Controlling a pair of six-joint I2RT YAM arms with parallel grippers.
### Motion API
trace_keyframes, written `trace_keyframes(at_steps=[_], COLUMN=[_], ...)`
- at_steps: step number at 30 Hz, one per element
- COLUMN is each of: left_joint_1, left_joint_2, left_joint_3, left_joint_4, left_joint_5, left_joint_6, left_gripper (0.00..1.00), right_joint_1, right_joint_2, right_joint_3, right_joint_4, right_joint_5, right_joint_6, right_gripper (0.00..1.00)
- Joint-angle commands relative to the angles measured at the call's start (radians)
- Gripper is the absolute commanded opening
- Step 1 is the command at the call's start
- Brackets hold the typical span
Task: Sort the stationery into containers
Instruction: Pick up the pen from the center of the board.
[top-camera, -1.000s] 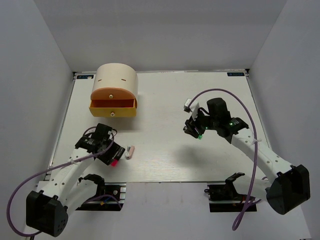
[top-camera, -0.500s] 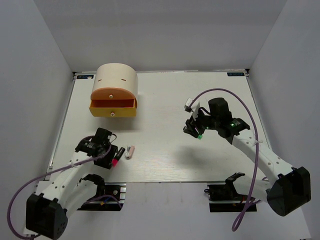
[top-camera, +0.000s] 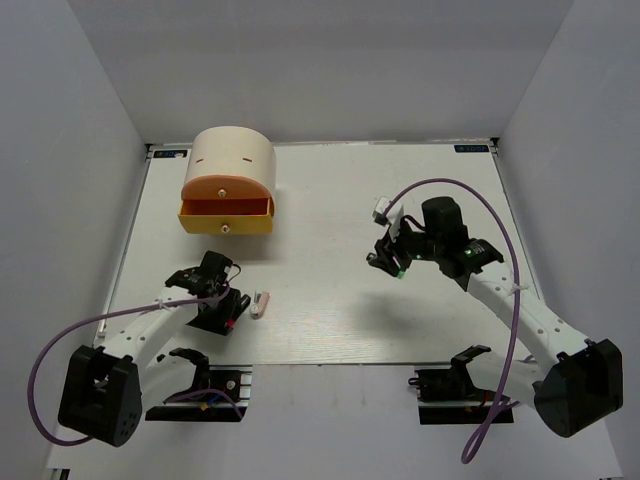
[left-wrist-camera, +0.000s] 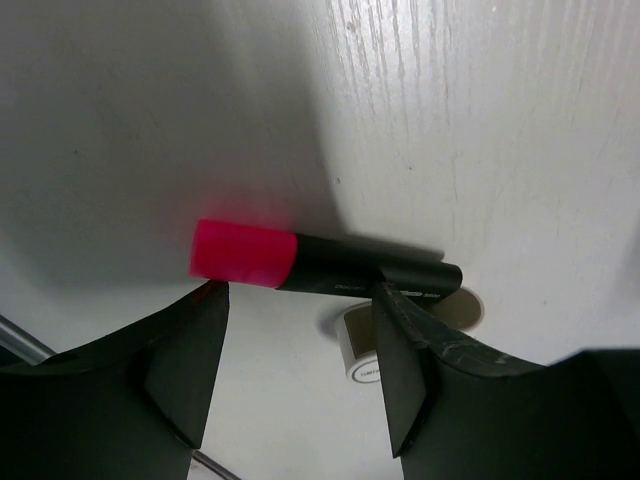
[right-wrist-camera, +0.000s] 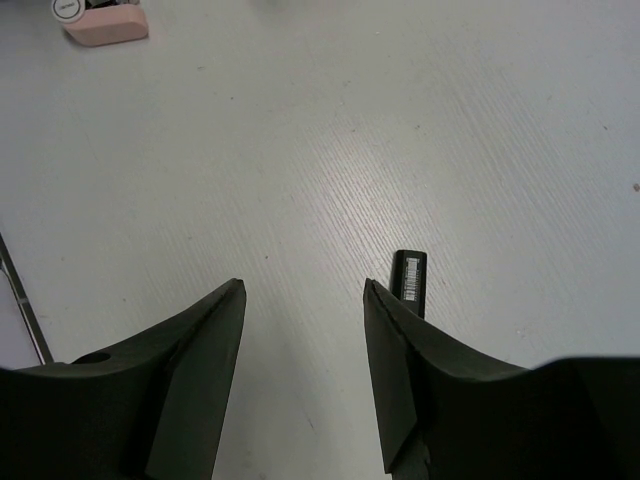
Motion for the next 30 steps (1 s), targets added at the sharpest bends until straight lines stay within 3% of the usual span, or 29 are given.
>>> trace_keyframes(at_steps=[1,22,30], left_joint_1=[-0.002,0.017,0.017], left_joint_2=[0.028,0.007,0.090], left_joint_3=[0.017,0.062,0.062], left_joint_4=[0.038,0.021,0.052], left_joint_5=[-0.048,-0.154,-0.145], left_joint_6=[-0.041,-0.113,-0.123], left_gripper=[0.69,0.72,0.73], right_joint_1=[-0.015,-0.039,-0.047], right_joint_2=[-0.026,-0.019,-0.023], right_joint_3=[-0.018,-0.026,-0.029], right_joint_4=[0.030,0.032,0.026], right_joint_5=[-0.039,-0.089,-0.100], right_joint_6=[-0.007,-0.016,-0.022], right_gripper=[0.57,0.55,0.55])
